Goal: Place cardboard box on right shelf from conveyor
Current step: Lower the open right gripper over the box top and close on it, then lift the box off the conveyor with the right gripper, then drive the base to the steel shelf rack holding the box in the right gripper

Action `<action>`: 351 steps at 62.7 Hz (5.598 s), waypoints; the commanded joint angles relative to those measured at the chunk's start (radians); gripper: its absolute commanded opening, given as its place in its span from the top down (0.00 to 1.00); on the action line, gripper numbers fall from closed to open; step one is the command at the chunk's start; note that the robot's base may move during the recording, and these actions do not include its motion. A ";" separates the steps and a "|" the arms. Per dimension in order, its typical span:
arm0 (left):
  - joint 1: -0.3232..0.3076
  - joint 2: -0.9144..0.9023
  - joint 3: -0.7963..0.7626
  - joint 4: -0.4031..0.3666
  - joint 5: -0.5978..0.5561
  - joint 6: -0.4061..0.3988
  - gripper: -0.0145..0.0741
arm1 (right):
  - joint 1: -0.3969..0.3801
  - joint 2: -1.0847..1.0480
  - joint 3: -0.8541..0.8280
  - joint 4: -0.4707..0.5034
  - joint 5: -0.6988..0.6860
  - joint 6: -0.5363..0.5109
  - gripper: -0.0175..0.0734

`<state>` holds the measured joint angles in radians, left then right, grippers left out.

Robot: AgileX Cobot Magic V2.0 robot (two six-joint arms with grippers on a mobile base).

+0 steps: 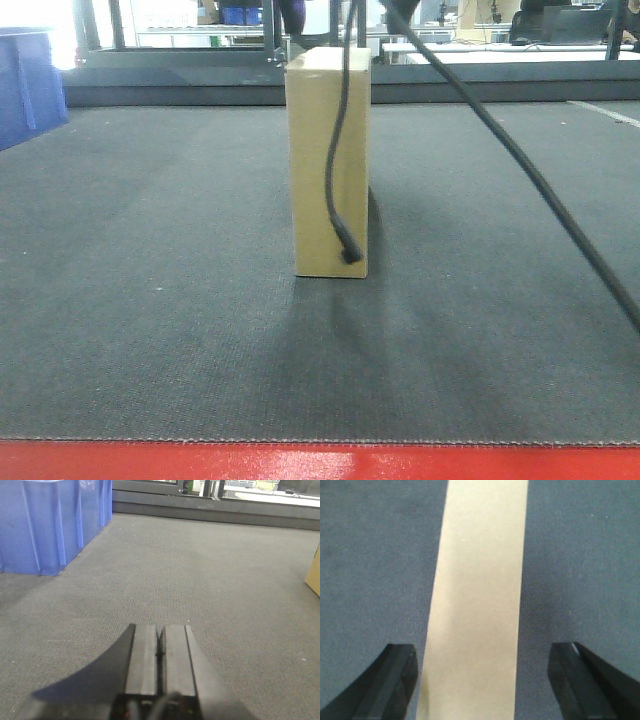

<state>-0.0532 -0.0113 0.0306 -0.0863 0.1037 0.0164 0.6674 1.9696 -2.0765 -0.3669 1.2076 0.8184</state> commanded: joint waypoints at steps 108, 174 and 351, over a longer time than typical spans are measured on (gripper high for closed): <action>-0.007 -0.013 -0.003 -0.005 -0.088 -0.005 0.97 | -0.090 0.016 -0.033 0.027 -0.122 -0.179 0.56; -0.007 -0.013 -0.003 -0.005 -0.088 -0.005 0.97 | -0.516 -0.930 1.018 0.227 -0.532 -0.602 0.56; -0.007 -0.013 -0.003 -0.005 -0.088 -0.005 0.97 | -0.516 -1.588 1.274 0.230 -0.557 -0.602 0.56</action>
<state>-0.0532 -0.0113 0.0306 -0.0863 0.1037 0.0164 0.1565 0.3745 -0.7736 -0.1267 0.7413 0.2250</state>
